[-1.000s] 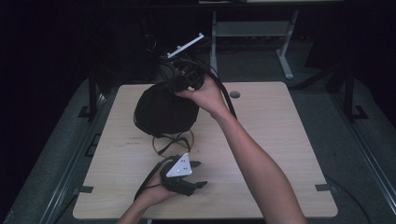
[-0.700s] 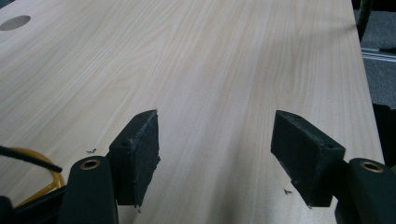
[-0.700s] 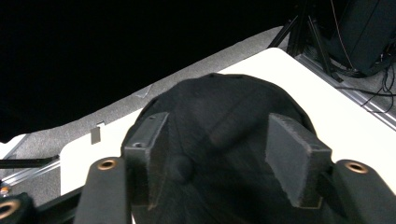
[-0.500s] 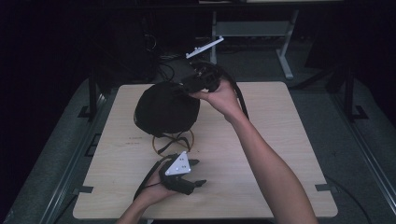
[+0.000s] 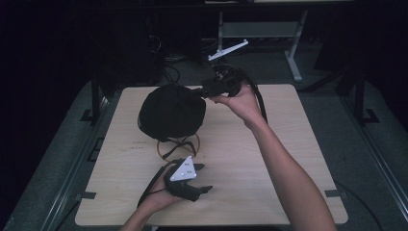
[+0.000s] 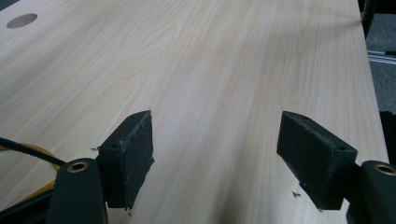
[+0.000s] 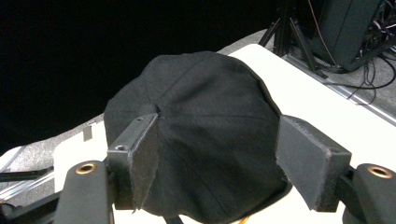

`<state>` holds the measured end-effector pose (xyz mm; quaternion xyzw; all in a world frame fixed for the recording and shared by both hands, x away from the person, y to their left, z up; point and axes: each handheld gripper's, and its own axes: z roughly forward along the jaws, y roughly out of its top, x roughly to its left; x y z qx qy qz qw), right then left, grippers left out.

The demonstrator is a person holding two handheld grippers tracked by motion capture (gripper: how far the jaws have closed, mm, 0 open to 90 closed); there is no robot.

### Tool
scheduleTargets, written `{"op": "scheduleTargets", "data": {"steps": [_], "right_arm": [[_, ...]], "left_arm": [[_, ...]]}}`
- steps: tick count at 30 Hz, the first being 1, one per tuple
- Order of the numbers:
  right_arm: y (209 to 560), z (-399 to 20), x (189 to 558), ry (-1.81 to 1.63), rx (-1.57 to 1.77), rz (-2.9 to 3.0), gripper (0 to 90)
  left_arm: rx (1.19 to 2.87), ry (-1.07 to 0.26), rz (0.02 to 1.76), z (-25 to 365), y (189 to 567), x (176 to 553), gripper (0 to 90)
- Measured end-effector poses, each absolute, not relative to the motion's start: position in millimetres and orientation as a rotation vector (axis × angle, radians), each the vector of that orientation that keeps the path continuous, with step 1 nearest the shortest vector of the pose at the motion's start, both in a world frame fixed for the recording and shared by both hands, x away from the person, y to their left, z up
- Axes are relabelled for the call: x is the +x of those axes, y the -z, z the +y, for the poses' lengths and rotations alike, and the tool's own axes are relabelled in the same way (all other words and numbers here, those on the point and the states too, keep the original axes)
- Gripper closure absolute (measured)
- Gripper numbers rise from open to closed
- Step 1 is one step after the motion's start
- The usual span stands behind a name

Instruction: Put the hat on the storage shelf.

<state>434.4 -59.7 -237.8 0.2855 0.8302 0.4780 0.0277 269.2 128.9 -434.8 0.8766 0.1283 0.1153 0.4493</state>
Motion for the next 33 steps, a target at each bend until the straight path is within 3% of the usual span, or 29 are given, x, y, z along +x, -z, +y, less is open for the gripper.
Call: {"op": "scheduleTargets", "data": {"steps": [33], "right_arm": [[270.3,-140.3,422.5,-1.464,1.049,2.507,25.3]], "left_arm": [[2.159,-0.297,0.338,133.8,434.4,272.1,26.3]]}}
